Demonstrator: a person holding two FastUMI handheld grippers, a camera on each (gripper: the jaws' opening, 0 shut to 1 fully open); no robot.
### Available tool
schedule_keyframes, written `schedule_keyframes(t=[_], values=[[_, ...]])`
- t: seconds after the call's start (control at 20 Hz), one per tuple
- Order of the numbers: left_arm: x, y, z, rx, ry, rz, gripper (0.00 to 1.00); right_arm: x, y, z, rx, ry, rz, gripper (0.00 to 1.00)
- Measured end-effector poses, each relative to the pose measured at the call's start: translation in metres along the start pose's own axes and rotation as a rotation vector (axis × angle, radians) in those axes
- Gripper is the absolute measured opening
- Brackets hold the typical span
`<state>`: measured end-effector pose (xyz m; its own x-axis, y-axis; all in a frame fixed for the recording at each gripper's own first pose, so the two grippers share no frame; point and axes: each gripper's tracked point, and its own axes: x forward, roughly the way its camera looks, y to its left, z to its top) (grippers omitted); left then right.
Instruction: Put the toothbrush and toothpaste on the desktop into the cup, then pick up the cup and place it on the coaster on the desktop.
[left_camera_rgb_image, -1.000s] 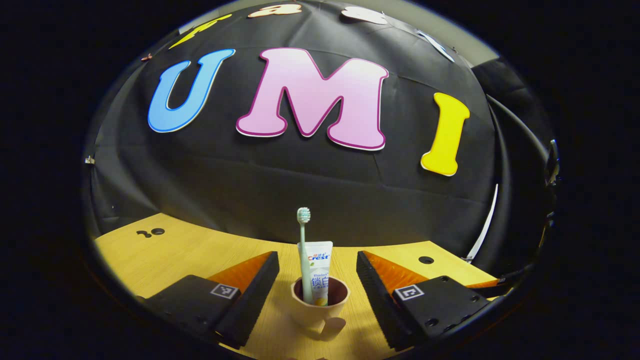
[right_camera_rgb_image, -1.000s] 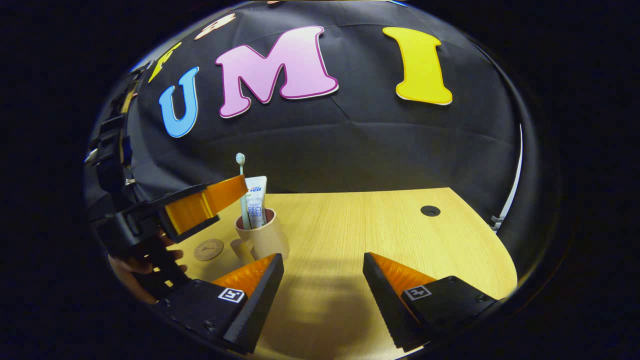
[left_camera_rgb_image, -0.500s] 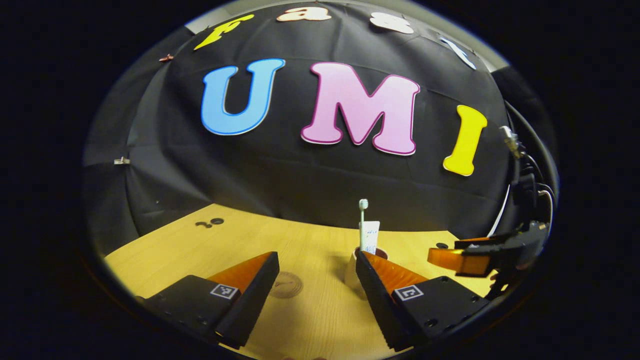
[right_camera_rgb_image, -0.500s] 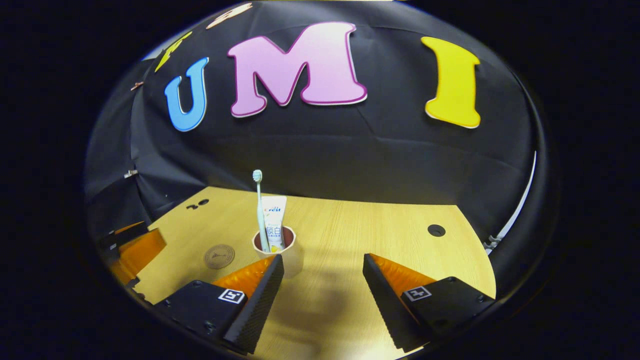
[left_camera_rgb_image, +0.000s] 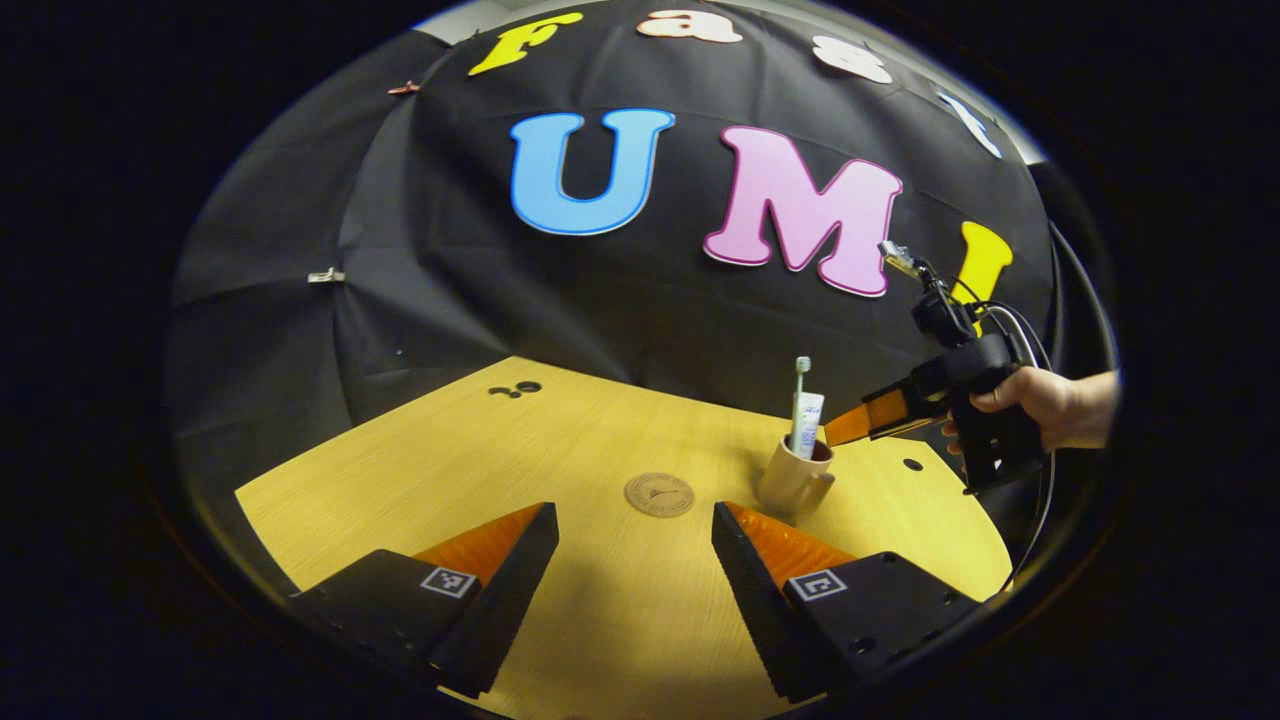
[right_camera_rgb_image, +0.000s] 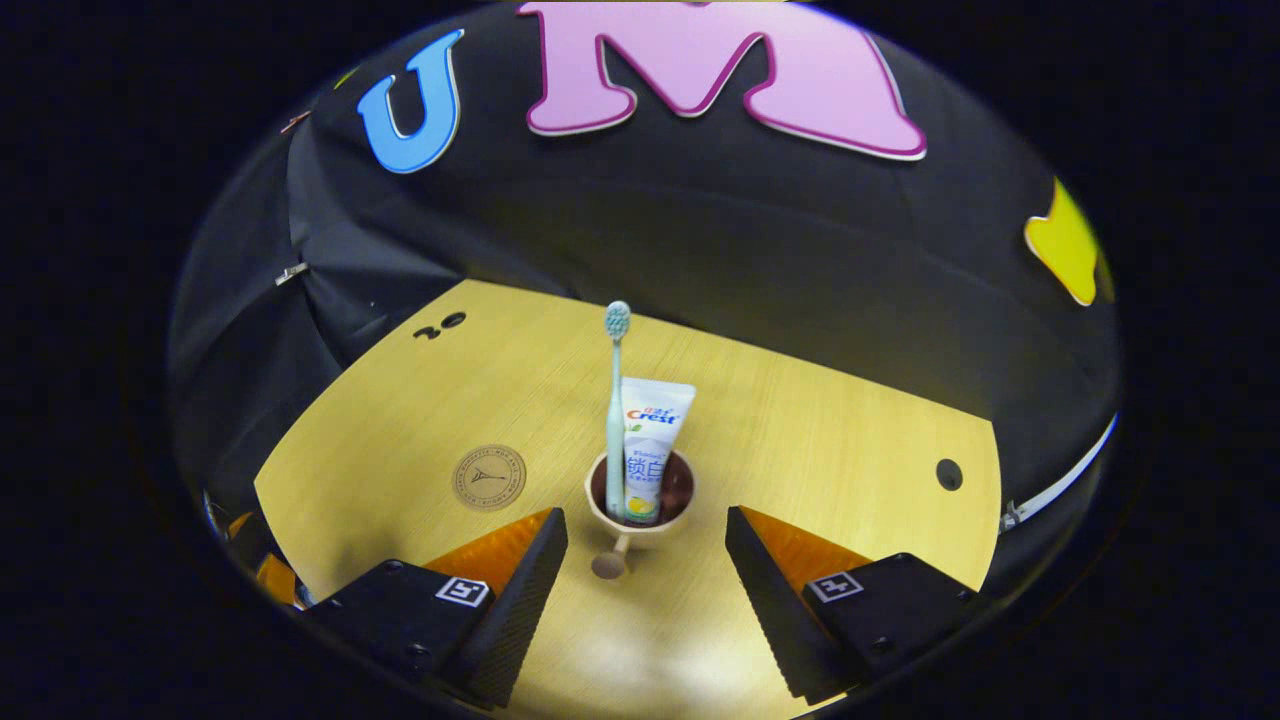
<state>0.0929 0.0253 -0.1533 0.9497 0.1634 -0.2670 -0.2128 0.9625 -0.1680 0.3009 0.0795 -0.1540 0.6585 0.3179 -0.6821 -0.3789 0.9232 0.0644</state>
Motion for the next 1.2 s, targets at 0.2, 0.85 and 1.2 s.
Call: schedule_keyframes(t=[0.2, 0.85, 1.2], values=[[-0.022, 0.035, -0.015, -0.075, 0.030, 0.080, 0.98, 0.020, -0.002, -0.016, -0.054, 0.109, -0.022, 0.98], [-0.045, 0.103, -0.055, -0.109, 0.148, 0.224, 0.98, 0.093, -0.004, -0.070, 0.115, 0.383, -0.099, 0.96], [-0.032, 0.106, -0.065, -0.130, 0.196, 0.215, 0.98, 0.106, -0.008, -0.079, 0.119, 0.449, -0.116, 0.80]])
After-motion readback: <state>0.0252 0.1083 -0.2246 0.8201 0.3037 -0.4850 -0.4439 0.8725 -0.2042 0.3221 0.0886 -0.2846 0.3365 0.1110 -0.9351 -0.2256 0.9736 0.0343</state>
